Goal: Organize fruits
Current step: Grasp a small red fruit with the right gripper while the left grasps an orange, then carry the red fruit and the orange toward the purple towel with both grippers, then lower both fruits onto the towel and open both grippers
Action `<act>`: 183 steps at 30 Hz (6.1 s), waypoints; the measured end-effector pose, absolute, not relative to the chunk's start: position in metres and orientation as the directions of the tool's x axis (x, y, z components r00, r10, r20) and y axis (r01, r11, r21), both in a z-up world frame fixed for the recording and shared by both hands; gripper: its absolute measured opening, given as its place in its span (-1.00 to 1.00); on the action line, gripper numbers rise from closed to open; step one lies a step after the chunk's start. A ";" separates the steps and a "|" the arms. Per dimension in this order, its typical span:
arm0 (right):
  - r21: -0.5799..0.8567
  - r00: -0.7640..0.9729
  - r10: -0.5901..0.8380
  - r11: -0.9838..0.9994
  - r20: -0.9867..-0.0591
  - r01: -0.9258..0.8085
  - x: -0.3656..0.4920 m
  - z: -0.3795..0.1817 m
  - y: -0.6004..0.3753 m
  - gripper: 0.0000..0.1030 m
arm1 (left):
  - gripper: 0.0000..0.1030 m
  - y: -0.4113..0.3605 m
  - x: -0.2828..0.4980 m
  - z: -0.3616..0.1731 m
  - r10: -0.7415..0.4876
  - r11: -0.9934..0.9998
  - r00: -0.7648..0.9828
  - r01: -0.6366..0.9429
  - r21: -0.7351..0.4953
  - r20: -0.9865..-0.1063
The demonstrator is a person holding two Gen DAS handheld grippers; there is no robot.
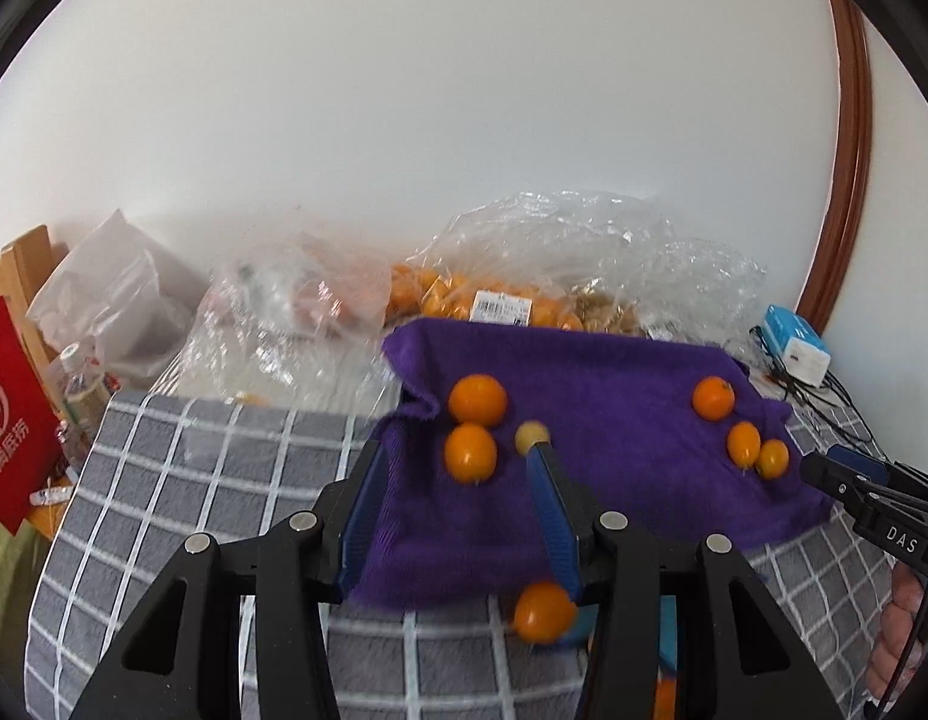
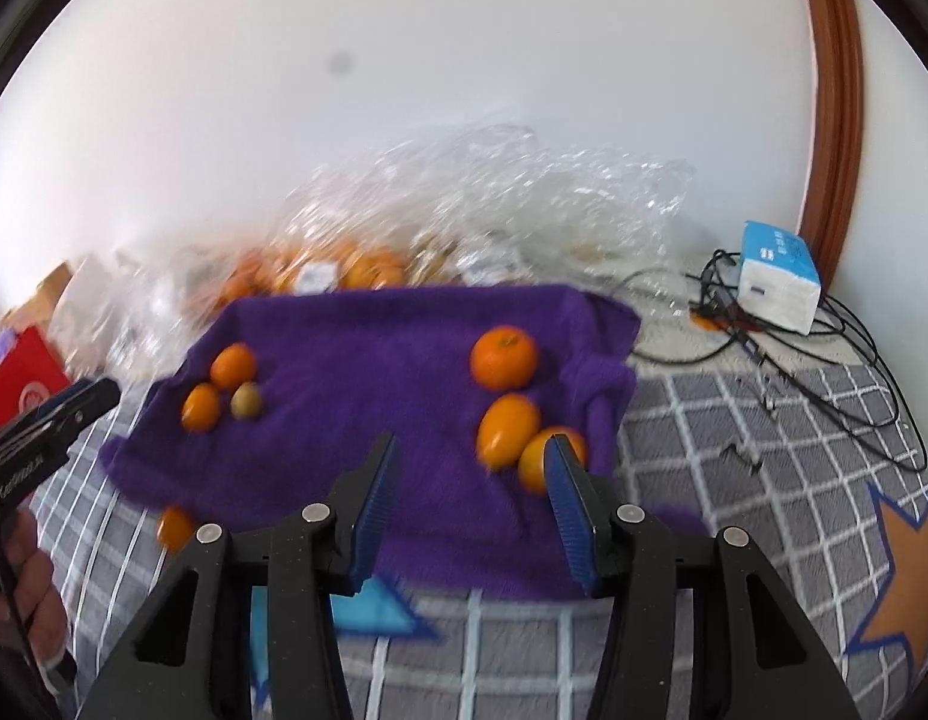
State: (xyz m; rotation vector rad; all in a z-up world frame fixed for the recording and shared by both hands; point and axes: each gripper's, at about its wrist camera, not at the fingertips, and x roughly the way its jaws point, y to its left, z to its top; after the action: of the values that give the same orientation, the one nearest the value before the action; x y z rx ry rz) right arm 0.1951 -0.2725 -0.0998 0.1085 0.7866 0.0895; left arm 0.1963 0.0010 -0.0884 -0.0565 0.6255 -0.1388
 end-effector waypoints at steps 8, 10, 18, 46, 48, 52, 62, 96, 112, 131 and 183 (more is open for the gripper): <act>0.185 0.626 0.215 0.976 -0.749 -0.114 0.158 -0.128 -0.236 -0.09 | -0.11 0.026 0.151 -0.121 -0.129 0.991 0.782 0.087 -0.098 -0.610; 0.183 0.611 0.231 0.973 -0.757 -0.141 0.155 -0.132 -0.226 -0.09 | -0.11 0.031 0.146 -0.127 -0.129 0.991 0.787 0.089 -0.096 -0.603; 0.172 0.560 0.244 0.969 -0.792 -0.178 0.163 -0.150 -0.199 -0.15 | -0.11 0.049 0.150 -0.134 -0.105 0.990 0.780 0.024 -0.139 -0.617; 0.133 0.640 0.130 0.990 -0.757 -0.044 0.165 -0.141 -0.297 -0.54 | -0.11 0.037 0.163 -0.155 -0.197 0.978 0.646 0.083 -0.189 -0.737; 0.135 0.639 0.121 0.990 -0.760 -0.028 0.166 -0.142 -0.299 -0.54 | -0.11 0.037 0.160 -0.155 -0.193 0.979 0.650 0.077 -0.189 -0.735; 0.119 0.633 0.104 0.993 -0.767 -0.019 0.164 -0.143 -0.300 -0.54 | -0.11 0.024 0.156 -0.147 -0.231 0.973 0.640 0.137 -0.187 -0.733; 0.137 0.629 0.107 0.991 -0.770 -0.001 0.165 -0.146 -0.306 -0.54 | -0.04 -0.036 0.187 -0.127 -0.214 0.972 0.652 0.217 -0.093 -0.728; 0.137 0.577 0.165 0.986 -0.800 -0.092 0.171 -0.155 -0.291 -0.54 | -0.42 0.007 0.173 -0.155 -0.255 0.967 0.616 0.153 -0.204 -0.745; 0.139 0.644 0.151 0.988 -0.750 -0.069 0.161 -0.145 -0.294 -0.54 | -0.42 0.021 0.157 -0.140 -0.282 0.954 0.714 0.136 -0.268 -0.641; 0.200 0.679 0.179 0.979 -0.712 -0.047 0.157 -0.135 -0.307 -0.54 | -0.42 0.022 0.148 -0.134 -0.329 0.938 0.744 0.185 -0.295 -0.582; 0.267 0.552 0.257 0.962 -0.793 -0.063 0.252 -0.148 -0.300 -0.52 | -0.42 -0.009 0.249 -0.139 -0.229 0.968 0.675 0.082 -0.237 -0.701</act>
State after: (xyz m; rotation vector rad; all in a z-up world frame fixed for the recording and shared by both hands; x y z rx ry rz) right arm 0.2520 -0.3000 -0.1479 0.2175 0.9695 0.1912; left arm 0.2492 -0.0094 -0.1393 -0.1925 0.8123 -0.1765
